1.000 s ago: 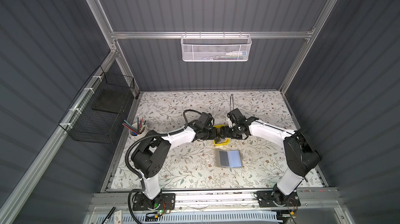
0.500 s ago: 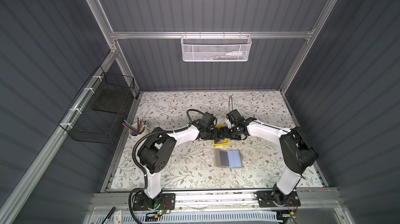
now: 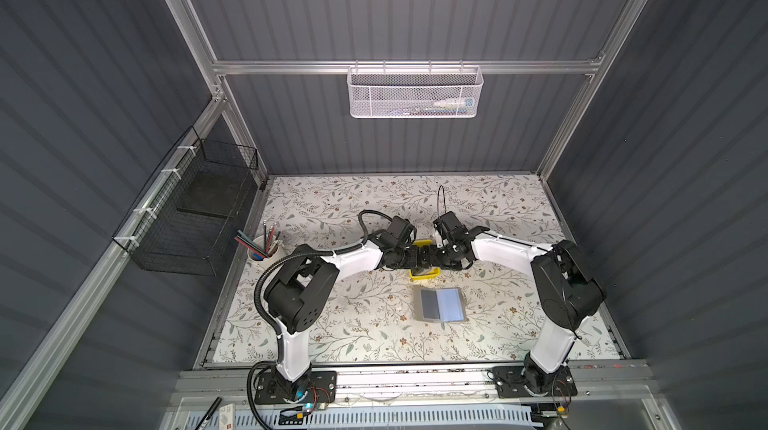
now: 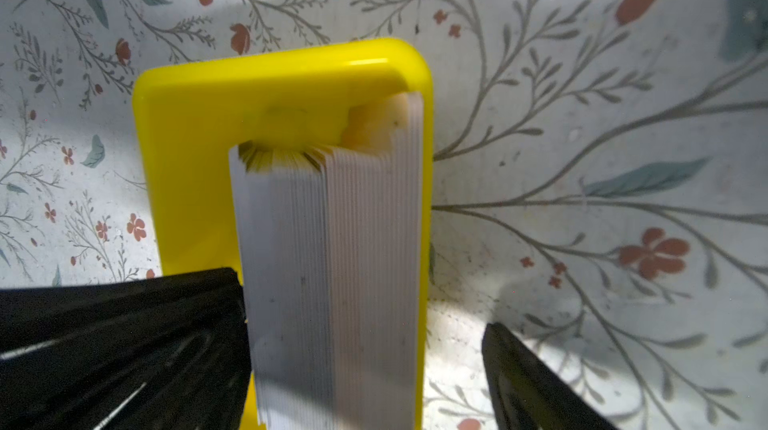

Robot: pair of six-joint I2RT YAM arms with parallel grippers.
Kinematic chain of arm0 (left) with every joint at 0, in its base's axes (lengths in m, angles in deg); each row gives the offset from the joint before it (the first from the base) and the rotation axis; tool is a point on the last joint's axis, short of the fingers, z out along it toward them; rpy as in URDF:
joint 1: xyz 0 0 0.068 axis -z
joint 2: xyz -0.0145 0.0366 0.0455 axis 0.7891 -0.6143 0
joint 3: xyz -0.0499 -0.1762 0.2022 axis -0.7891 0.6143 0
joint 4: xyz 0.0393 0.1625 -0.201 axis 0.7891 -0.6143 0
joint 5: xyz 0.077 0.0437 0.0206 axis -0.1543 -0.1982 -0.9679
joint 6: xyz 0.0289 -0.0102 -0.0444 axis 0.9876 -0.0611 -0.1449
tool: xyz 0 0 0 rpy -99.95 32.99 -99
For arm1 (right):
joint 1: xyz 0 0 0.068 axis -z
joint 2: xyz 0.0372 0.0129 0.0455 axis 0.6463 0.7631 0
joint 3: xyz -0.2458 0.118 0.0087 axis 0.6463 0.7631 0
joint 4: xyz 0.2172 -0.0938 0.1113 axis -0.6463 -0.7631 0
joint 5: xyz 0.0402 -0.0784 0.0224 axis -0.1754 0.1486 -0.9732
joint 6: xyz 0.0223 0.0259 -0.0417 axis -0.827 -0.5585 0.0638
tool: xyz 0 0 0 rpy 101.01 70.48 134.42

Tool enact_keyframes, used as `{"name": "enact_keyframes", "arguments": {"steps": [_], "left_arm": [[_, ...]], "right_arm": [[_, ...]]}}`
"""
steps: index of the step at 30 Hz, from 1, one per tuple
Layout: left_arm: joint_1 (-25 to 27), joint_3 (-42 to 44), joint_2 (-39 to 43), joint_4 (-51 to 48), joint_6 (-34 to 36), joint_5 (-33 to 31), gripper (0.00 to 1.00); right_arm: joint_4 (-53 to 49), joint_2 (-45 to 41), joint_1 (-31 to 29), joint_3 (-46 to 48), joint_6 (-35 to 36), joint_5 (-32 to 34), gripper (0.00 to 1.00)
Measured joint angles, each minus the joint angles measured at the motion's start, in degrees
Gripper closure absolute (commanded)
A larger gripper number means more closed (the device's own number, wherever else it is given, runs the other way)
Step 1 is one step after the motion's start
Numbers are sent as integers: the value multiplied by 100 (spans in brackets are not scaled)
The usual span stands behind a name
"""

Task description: Put the credit cards into the card holder

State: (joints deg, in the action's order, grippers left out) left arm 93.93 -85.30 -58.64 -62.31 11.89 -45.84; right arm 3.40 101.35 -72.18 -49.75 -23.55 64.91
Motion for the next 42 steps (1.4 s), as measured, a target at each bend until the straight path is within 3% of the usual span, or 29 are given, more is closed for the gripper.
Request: {"name": "enact_keyframes", "arguments": {"steps": [22,26,35,42], "left_arm": [[9,144,-2,356,-184,181,85],[9,192,-2,472,-247,232,85],[9,245,-2,599,-304,247,85],[9,275,-2,660,-306,249,85]], "right_arm": [[-284,-518,229,-2,188,166,15],[-280,-846,232,87,170,131,24],[2,-1287,232,365,-44,-334,62],[284,-1025,223,367,-149,-654,70]]}}
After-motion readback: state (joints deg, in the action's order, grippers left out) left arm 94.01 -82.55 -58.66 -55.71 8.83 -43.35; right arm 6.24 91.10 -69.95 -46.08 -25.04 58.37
